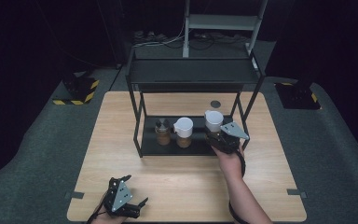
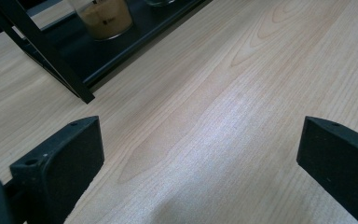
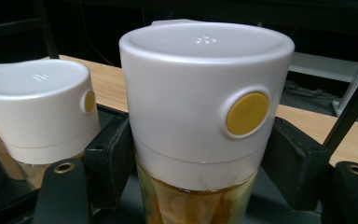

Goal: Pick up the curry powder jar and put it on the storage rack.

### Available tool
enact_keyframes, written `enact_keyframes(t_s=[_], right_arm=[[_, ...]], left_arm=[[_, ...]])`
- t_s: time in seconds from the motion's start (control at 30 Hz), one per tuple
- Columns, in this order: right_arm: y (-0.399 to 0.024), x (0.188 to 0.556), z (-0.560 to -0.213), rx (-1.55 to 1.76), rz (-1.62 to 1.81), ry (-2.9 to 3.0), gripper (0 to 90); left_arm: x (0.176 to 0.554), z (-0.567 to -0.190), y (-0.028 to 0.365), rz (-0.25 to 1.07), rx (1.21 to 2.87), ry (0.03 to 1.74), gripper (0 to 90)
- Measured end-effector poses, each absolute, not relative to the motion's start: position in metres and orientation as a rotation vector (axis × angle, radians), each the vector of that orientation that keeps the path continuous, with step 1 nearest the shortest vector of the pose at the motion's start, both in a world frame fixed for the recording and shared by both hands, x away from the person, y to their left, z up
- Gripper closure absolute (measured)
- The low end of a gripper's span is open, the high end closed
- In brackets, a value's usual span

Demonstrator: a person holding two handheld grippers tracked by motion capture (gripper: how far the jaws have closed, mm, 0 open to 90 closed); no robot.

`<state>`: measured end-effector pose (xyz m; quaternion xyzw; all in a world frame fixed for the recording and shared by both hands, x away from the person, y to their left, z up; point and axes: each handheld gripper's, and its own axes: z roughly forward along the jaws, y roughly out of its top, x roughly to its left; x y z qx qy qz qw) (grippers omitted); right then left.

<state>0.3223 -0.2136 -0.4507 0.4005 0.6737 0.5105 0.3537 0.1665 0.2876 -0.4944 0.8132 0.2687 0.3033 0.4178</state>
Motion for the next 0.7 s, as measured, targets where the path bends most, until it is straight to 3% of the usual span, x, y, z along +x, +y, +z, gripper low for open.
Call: enact_keyframes(t_s=[0.7], right_arm=[[-0.210, 0.331, -0.462, 1.071, 1.296, 1.761, 30.2]], left_arm=[[0.166, -0.495, 0.289, 0.757, 2.036, 0.671, 1.0]])
